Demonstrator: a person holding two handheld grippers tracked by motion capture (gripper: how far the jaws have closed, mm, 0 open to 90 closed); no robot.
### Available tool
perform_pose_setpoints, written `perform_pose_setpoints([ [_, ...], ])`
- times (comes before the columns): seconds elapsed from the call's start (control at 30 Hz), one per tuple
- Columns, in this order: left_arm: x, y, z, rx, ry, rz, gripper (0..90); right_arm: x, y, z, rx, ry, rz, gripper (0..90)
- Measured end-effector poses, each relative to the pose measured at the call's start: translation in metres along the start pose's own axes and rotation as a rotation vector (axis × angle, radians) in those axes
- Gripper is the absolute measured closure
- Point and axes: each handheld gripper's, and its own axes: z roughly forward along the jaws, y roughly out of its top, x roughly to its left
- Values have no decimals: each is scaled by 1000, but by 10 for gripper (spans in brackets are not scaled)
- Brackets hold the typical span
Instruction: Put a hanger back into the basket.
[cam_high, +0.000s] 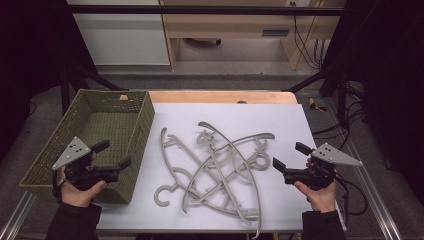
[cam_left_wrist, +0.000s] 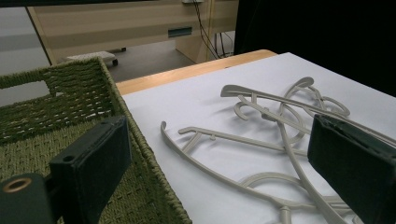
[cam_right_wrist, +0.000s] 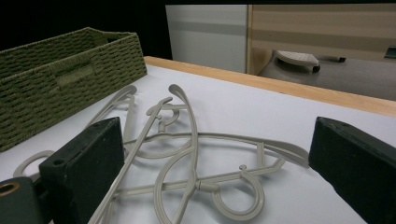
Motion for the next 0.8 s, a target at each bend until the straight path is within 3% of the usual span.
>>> perform_pose_setpoints([
  [0.47,-2,0,-1,-1,0,7,55,8,2,6,49,-7,2,42],
  [0.6,-3,1,-1,-8,0,3,55,10,1,8,89,-1,0,55],
  [0.8,-3,1,-1,0,0,11,55,21,-6,21,193,16,-5,101],
])
